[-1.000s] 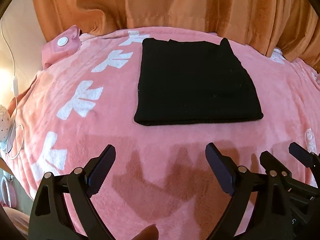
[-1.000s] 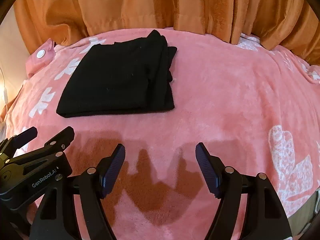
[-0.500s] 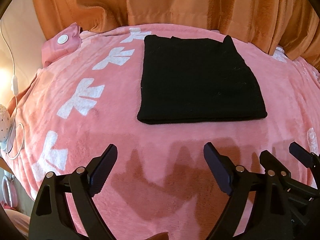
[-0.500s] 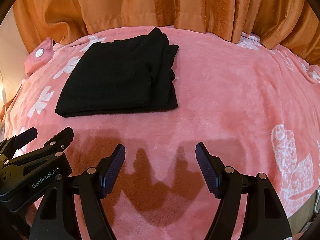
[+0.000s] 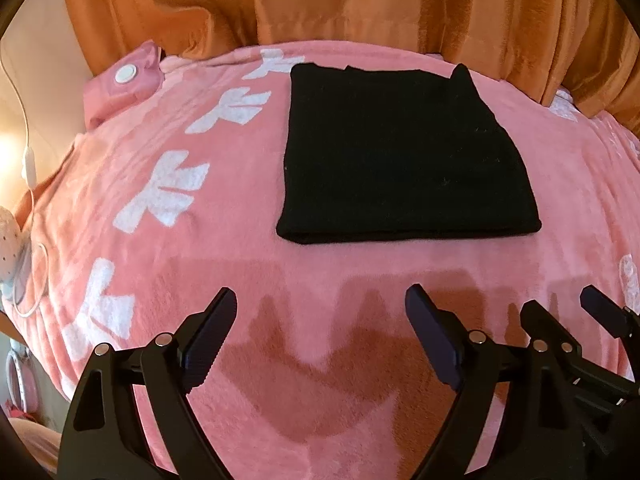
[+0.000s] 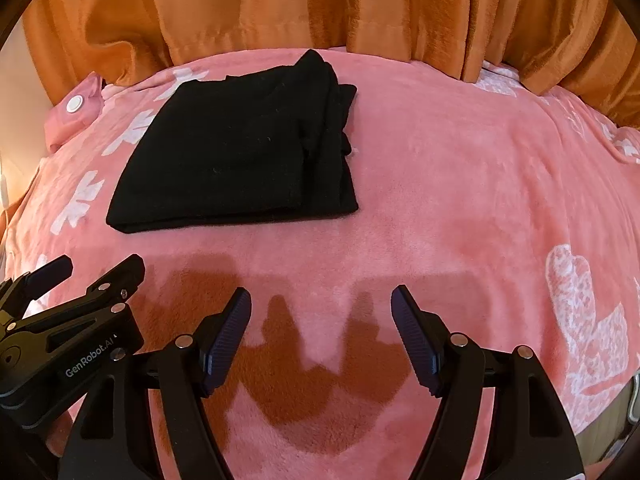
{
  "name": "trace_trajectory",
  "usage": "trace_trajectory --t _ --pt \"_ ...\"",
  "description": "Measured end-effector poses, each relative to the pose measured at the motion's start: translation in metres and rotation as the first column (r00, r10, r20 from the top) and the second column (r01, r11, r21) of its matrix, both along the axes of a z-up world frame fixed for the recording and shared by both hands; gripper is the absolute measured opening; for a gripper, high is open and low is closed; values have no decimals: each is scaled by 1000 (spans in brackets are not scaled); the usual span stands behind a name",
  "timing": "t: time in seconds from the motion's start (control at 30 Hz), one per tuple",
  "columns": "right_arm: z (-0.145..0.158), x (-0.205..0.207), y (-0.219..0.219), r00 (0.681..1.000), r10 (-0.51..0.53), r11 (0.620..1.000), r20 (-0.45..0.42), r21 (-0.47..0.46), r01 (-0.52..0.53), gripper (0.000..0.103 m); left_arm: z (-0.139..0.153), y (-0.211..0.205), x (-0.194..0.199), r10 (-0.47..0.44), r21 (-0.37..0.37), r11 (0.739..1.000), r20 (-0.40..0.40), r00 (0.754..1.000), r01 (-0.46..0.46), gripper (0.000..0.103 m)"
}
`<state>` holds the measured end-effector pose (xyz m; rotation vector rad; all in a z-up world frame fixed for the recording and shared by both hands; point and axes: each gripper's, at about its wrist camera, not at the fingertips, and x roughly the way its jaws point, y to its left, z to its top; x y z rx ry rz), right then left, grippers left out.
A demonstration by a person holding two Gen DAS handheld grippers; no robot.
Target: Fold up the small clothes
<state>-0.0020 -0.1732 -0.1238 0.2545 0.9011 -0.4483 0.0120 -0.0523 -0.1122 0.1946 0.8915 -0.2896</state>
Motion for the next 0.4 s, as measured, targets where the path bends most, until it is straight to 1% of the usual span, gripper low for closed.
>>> trace_trajectory --t 0.07,0.23,0.4 --pt "-1 1 0 1000 -3 1000 -4 -5 3 71 -2 0 2 0 -4 1000 -10 1000 0 84" --pt "-1 1 -2 1000 -9 1000 -5 -3 9 71 0 -2 0 3 6 1000 8 1000 -3 83" --pt "-1 2 -2 1000 -6 1000 -7 -16 6 71 -2 -2 1 -1 6 1000 -2 1000 1 81"
